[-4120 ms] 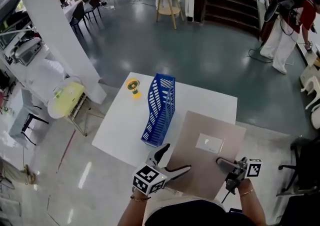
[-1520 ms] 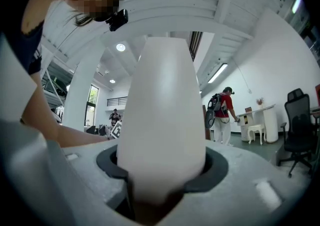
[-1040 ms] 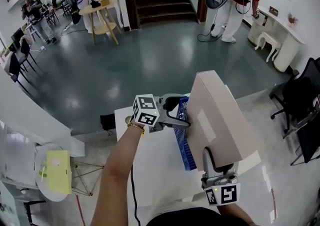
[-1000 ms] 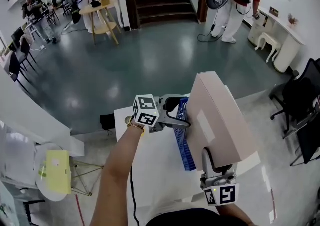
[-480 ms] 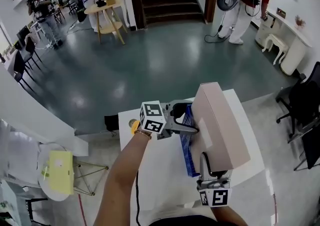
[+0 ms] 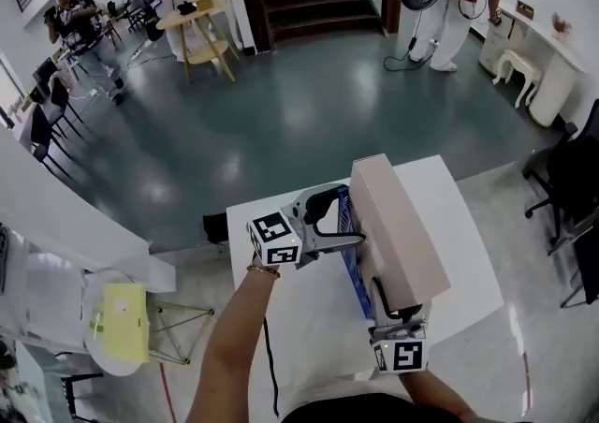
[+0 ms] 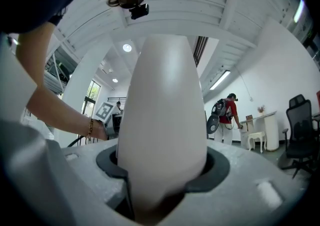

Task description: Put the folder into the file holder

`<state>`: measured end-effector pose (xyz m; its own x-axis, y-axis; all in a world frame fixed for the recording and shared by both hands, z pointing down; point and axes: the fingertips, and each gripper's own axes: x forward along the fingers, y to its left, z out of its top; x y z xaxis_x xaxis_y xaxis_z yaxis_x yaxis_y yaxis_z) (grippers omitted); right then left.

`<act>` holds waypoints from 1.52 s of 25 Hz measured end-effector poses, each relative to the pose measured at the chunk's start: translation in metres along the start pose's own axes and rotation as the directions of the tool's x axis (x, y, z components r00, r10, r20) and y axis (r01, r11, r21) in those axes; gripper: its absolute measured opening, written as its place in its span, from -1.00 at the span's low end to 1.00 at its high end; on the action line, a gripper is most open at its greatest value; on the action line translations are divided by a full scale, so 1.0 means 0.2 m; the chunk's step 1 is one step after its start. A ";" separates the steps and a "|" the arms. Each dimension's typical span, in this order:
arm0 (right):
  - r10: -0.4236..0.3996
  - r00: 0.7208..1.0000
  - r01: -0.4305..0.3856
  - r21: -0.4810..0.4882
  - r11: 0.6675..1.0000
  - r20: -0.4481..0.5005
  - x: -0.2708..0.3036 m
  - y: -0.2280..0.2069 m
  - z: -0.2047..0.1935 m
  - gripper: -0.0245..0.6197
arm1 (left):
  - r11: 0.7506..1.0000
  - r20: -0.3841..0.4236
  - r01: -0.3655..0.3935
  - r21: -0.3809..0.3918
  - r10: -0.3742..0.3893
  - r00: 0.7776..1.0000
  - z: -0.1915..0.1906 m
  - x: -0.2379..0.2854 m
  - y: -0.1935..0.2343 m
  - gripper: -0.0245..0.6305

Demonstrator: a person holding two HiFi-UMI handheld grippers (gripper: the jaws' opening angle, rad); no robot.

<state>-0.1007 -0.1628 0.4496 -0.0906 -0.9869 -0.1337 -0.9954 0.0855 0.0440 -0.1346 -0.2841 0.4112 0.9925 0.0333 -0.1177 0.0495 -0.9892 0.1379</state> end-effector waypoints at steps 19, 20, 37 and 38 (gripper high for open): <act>0.031 0.989 -0.037 -0.034 0.999 -0.147 -0.02 -0.02 -0.30 0.00 | 0.966 -0.118 -0.251 0.062 0.257 0.959 -0.28 -0.15 -0.16 0.50; 0.036 0.988 -0.042 -0.038 0.998 -0.148 -0.02 -0.02 -0.29 0.02 | 0.962 -0.121 -0.263 0.069 0.270 0.955 -0.28 -0.15 -0.18 0.50; 0.200 0.963 -0.185 0.094 0.978 -0.183 -0.29 -0.07 -0.02 0.12 | 0.769 -0.056 -0.633 0.091 0.639 0.768 -0.22 -0.40 -0.43 0.50; 0.203 0.962 -0.188 0.100 0.977 -0.183 -0.32 -0.09 0.00 0.12 | 0.749 -0.042 -0.659 0.069 0.662 0.748 -0.20 -0.43 -0.45 0.50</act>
<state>-0.0775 -0.1011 0.4577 -0.2838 -0.9569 0.0619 -0.9588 0.2824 -0.0307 -0.2206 -0.1931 0.4488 0.7800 -0.6242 0.0441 -0.6247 -0.7727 0.1126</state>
